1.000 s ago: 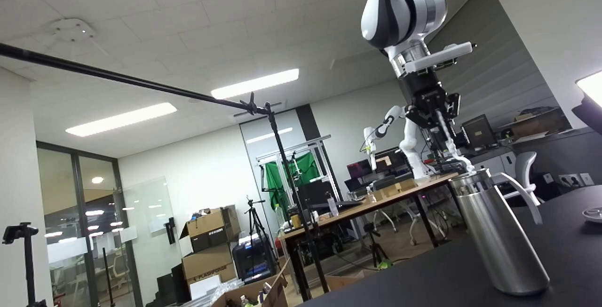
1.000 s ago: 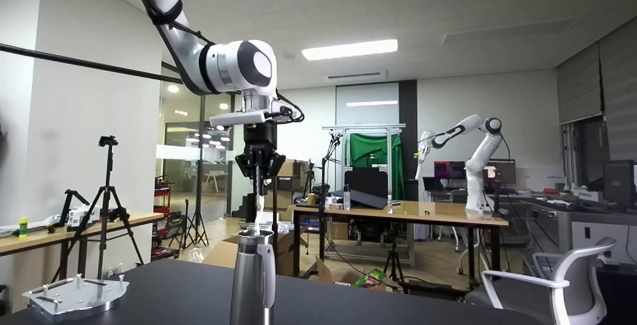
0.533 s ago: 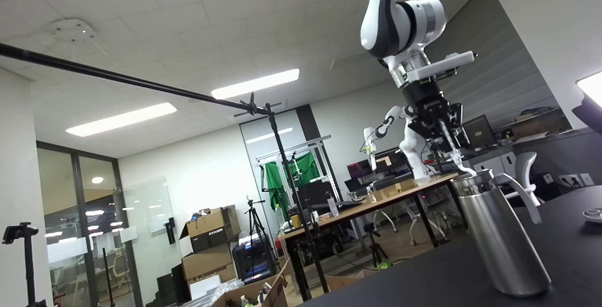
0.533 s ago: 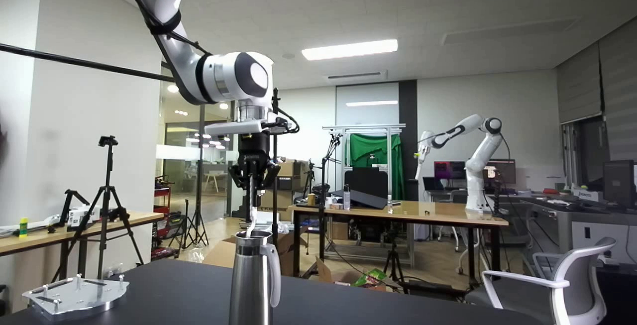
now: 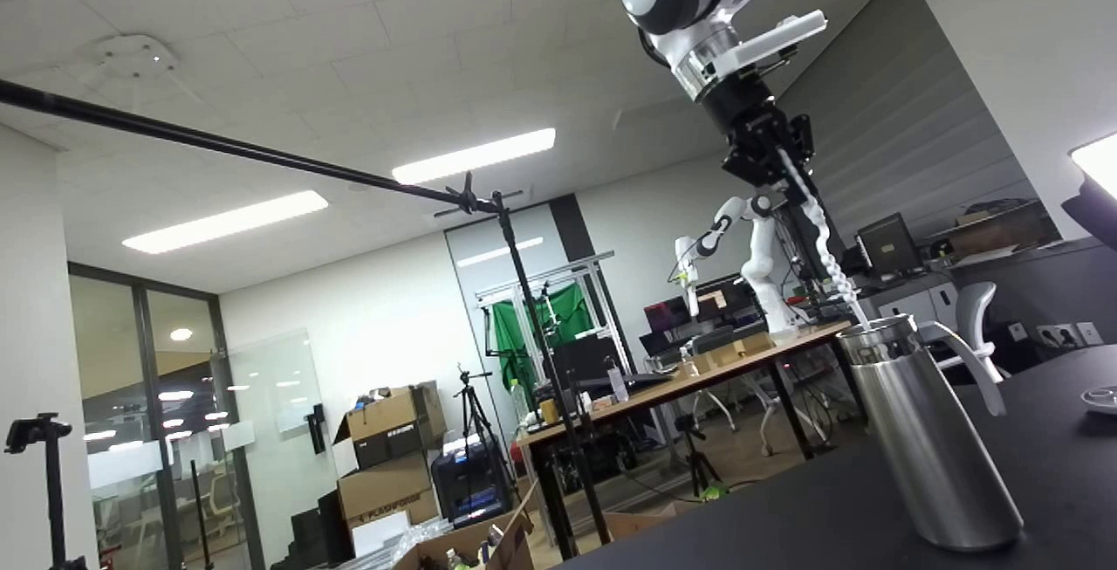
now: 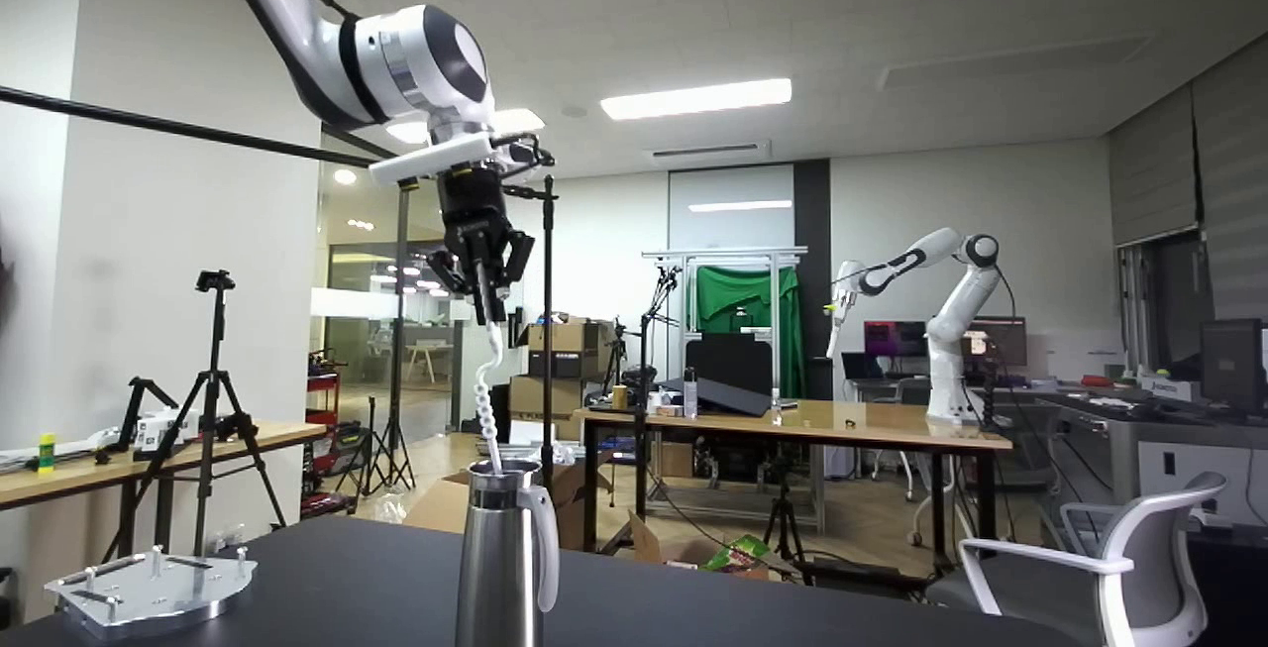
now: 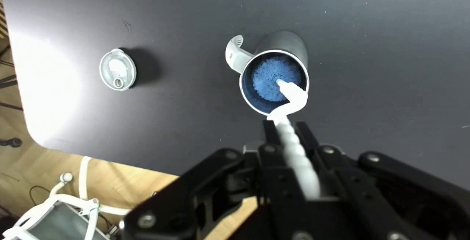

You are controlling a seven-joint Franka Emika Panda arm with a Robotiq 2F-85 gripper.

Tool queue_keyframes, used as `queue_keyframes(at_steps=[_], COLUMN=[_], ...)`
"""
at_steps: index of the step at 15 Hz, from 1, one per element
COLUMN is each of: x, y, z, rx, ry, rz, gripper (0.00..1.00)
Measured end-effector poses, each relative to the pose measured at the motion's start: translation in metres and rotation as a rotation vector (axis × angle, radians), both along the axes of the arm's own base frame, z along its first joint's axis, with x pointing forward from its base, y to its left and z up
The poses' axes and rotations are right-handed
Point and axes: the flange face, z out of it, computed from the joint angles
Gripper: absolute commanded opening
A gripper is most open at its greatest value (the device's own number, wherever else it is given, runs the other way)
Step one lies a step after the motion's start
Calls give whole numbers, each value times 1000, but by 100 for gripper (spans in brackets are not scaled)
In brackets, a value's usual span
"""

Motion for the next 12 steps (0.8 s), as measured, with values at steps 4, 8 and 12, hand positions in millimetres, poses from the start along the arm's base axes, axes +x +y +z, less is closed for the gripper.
queue_keyframes(at_steps=[4,8,12], x=[-5,6,21], y=[2,-10,-28], z=[11,-31,-77], rx=[-1,32,81], ry=[-17,8,39], rz=[13,5,-22], gripper=[4,4,4])
